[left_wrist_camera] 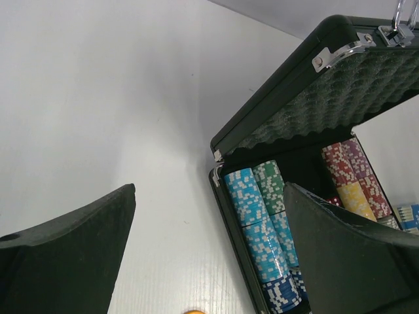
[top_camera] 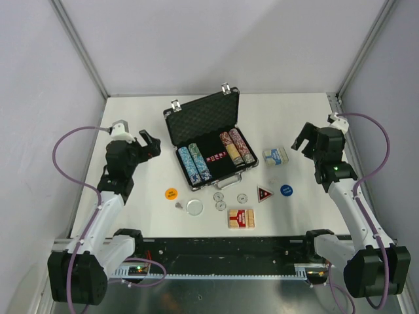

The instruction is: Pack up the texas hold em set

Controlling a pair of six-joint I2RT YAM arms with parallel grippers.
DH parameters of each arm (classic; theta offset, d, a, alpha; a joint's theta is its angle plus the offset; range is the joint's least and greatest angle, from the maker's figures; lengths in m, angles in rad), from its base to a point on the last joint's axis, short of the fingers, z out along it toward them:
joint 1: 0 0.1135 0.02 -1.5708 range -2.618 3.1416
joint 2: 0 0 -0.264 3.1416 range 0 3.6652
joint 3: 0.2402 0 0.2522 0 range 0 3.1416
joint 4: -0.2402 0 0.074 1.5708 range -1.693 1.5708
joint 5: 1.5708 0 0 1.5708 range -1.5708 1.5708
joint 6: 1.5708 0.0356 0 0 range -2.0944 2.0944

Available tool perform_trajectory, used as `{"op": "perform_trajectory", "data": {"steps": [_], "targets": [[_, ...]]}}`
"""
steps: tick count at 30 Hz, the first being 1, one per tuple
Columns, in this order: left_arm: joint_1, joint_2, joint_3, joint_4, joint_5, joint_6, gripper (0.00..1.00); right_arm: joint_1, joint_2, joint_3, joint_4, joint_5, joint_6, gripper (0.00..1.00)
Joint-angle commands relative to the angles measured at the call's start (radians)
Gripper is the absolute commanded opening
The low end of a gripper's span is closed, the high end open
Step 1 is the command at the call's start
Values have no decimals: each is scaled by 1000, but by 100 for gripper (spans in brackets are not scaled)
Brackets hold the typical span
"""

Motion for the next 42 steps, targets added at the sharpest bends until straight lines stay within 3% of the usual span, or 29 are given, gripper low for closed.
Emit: {"op": "perform_trajectory", "data": {"steps": [1, 7, 14, 20, 25, 34, 42], "targets": [[6, 10, 53, -1, -6, -31, 100, 4, -1, 32, 44, 1, 20, 99], [6, 23, 50, -1, 23, -67, 100, 19, -6, 32, 61, -1, 8, 99], [0, -29, -7, -11, -126, -203, 100, 48, -7, 32, 72, -46, -14, 99], [-5, -45, -16, -11, -36, -185, 100, 101, -11, 31, 62, -78, -37, 99], [-11, -31, -6, -11, 129, -103, 100, 181, -34, 32, 16, -48, -39, 98], [-39, -84, 50, -40, 210, 29, 100, 332, -46, 32, -121, 20, 19, 92], [-161, -66, 76, -62, 312, 68, 100, 450, -2, 31, -214, 54, 98, 88]]}}
